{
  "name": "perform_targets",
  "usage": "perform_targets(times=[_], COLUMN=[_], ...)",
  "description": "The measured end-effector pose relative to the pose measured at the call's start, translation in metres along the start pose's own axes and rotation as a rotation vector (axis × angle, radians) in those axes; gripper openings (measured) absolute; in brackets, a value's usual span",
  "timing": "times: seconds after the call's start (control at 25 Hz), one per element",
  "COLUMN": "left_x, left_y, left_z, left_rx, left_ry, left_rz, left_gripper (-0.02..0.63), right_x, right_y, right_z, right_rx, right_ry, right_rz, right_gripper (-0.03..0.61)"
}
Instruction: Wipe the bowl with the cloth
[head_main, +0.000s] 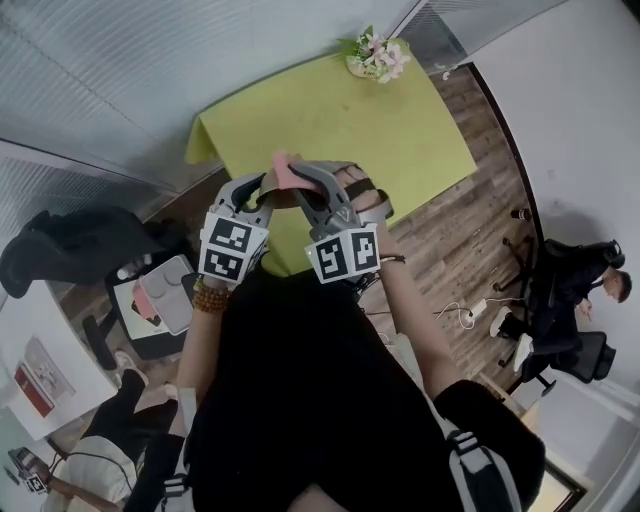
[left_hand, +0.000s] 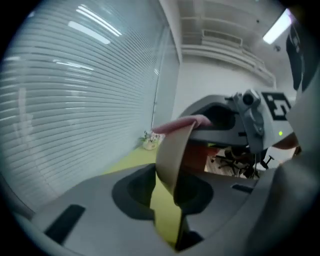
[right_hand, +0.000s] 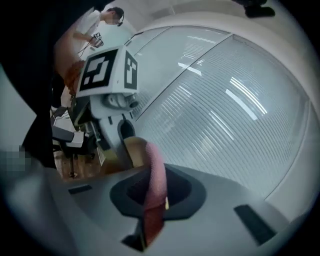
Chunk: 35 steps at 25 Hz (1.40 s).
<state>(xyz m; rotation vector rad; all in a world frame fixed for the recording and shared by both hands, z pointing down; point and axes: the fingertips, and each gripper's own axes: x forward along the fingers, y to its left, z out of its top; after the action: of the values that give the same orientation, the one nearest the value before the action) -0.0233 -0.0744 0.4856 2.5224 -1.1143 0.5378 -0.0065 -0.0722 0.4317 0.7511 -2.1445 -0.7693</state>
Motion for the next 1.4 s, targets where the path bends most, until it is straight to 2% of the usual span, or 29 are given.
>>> perform_targets(times=[0.04,0.08,0.2,0.36,0.6,0.76,0.84,0.92,0.96,1.0,1.08,1.16,1.2,1.24,1.28,1.32,1.4], left_x=[0.003,0.003,-0.005,-0.018,-0.037,-0.043,-0.040,-0.030,-0.024,-0.017,-0.007,-0.001,0.001,0.004,0.006,0.005,0.000], left_y=[-0.001,0.000,0.008,0.017,0.039,0.048,0.049,0.043,0.036,0.027,0.014,0.012,0.012,0.011,0.009,0.009,0.011], left_z=[-0.004,-0.005,0.010,0.024,0.036,0.035,0.032,0.028,0.025,0.024,0.021,0.016,0.013,0.011,0.010,0.012,0.019], left_rx=[0.008,-0.045,-0.321,-0.514,-0.698,-0.871,-0.943,-0.946,-0.900,-0.824,-0.627,-0.400,-0.286,-0.200,-0.170,-0.202,-0.360], left_ry=[0.021,0.010,-0.127,-0.289,-0.503,-0.618,-0.645,-0.592,-0.529,-0.452,-0.301,-0.184,-0.135,-0.100,-0.089,-0.103,-0.184], left_rz=[0.009,0.001,-0.058,-0.072,-0.012,-0.006,-0.017,-0.054,-0.088,-0.126,-0.155,-0.088,-0.045,-0.016,-0.006,-0.014,-0.051], left_gripper=[0.066,0.054,0.040,0.044,0.067,0.069,0.069,0.074,0.084,0.092,0.096,0.104,0.104,0.091,0.069,0.067,0.067], right_x=[0.000,-0.001,-0.004,-0.007,-0.006,-0.003,-0.001,0.002,0.002,0.002,0.000,-0.001,-0.001,-0.001,-0.001,-0.002,-0.005], right_y=[0.003,0.003,-0.009,-0.021,-0.028,-0.029,-0.027,-0.027,-0.027,-0.028,-0.026,-0.018,-0.014,-0.011,-0.010,-0.011,-0.019], right_z=[0.001,0.000,0.005,0.012,0.016,0.005,-0.006,-0.019,-0.025,-0.029,-0.029,-0.018,-0.013,-0.009,-0.006,-0.005,0.000], right_rx=[-0.003,0.026,0.220,0.487,0.661,0.911,1.055,1.150,1.122,1.027,0.707,0.371,0.249,0.170,0.129,0.127,0.221], right_ry=[0.001,-0.004,-0.062,-0.141,-0.228,-0.227,-0.218,-0.192,-0.165,-0.132,-0.075,-0.037,-0.027,-0.022,-0.021,-0.027,-0.065], right_rz=[0.003,-0.005,-0.057,-0.102,-0.187,-0.190,-0.168,-0.149,-0.151,-0.160,-0.165,-0.141,-0.130,-0.124,-0.127,-0.138,-0.169], right_gripper=[0.025,0.025,0.029,0.049,0.049,0.044,0.041,0.042,0.041,0.031,0.021,0.021,0.021,0.021,0.021,0.021,0.023])
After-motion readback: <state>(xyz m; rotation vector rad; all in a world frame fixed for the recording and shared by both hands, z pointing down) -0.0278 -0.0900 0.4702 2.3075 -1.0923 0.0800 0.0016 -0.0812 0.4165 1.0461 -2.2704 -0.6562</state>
